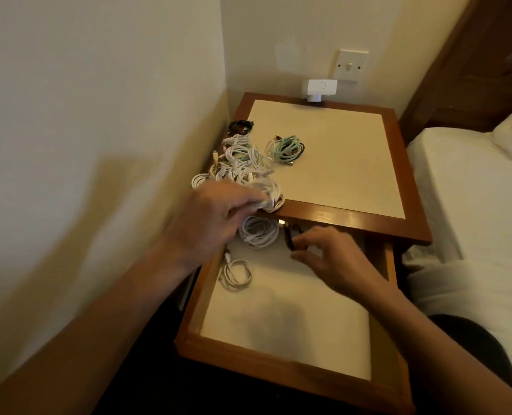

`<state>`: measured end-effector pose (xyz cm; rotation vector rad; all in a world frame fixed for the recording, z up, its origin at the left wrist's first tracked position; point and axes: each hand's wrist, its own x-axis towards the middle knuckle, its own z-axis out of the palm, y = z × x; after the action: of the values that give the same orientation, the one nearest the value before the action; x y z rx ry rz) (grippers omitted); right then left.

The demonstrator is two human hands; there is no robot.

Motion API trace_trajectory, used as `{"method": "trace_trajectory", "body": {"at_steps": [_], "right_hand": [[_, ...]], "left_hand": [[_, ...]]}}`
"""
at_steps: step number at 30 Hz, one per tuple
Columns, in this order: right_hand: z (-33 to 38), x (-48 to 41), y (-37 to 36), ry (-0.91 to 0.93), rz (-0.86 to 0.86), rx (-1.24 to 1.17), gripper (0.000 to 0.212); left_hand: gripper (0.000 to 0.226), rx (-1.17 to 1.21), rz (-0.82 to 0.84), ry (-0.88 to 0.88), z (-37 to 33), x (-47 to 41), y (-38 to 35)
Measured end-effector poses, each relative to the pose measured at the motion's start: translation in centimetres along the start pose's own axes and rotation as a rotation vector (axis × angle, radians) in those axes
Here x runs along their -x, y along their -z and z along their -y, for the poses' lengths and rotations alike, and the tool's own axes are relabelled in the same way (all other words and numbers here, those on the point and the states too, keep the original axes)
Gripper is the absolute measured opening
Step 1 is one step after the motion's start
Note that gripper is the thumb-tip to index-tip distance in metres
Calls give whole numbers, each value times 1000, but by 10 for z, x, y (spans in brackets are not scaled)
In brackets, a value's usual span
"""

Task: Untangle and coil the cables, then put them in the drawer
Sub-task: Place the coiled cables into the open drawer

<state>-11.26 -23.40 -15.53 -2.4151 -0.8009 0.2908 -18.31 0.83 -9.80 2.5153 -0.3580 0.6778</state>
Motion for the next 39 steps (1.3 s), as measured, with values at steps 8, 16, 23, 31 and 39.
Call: {"method": "trace_trajectory", "body": {"at_steps": [8,16,23,31,39], "right_hand": [[-17,-2,-94,92,204,504,19],[-30,-10,-125,56,105,467,25],[-32,-12,-124,1,83,270,32],[-29,-22,-120,-32,97,282,36],[-37,-16,-116,-45,108,297,31]], "left_hand": [[35,-257,405,-10,3,102,-70],[19,-493,736,88,14,109,-106],[35,-478,679,229,17,110,-123],[30,-519,656,274,13,102,-126],[20,-393,567,229,9,104,-117]]}}
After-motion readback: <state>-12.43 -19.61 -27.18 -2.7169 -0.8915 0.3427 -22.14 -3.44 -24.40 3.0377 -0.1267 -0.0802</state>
